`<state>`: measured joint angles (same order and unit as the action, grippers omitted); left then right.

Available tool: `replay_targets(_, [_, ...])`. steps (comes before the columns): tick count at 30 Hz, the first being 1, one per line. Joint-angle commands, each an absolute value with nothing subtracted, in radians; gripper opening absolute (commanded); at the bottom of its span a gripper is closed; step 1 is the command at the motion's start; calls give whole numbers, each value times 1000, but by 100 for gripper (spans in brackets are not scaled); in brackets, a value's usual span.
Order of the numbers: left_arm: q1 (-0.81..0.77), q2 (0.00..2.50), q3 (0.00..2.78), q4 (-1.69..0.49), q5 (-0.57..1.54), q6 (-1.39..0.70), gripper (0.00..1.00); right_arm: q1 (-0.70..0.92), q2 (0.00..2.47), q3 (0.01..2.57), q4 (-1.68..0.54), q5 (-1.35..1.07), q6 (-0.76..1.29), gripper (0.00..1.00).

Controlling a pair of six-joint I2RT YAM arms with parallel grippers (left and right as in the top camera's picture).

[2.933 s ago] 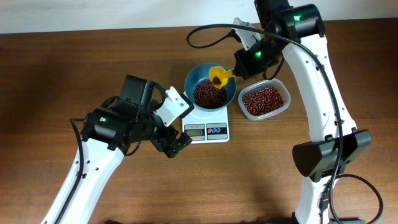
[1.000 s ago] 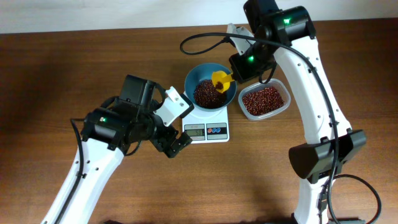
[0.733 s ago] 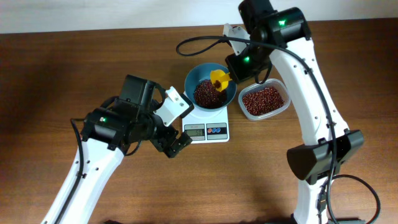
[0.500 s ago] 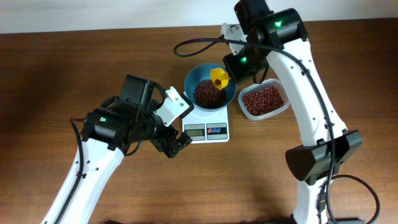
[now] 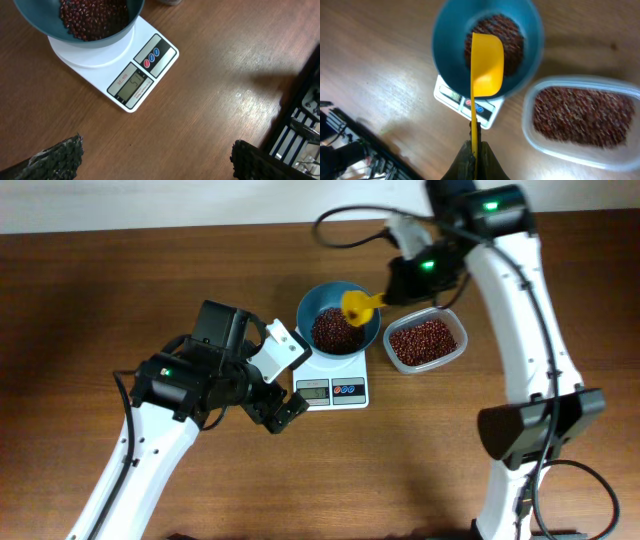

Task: Scoop item into bowl and weigh 50g on scale
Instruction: 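Move the empty scoop with the right gripper back to the bean tub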

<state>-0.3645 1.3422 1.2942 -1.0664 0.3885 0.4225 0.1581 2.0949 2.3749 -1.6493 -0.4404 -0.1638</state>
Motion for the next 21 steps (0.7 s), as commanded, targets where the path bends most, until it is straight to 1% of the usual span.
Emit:
replay_targets(1, [-366, 1340, 1308, -1068, 402, 413, 99, 83, 2077, 2375, -1694, -471, -195, 4])
replay_targets(13, [-366, 1340, 1308, -1068, 402, 412, 99, -184, 2065, 2372, -1699, -487, -224, 4])
replay_targets(21, [-366, 1340, 1308, -1068, 402, 412, 99, -190, 2065, 2365, -1699, -456, -224, 4])
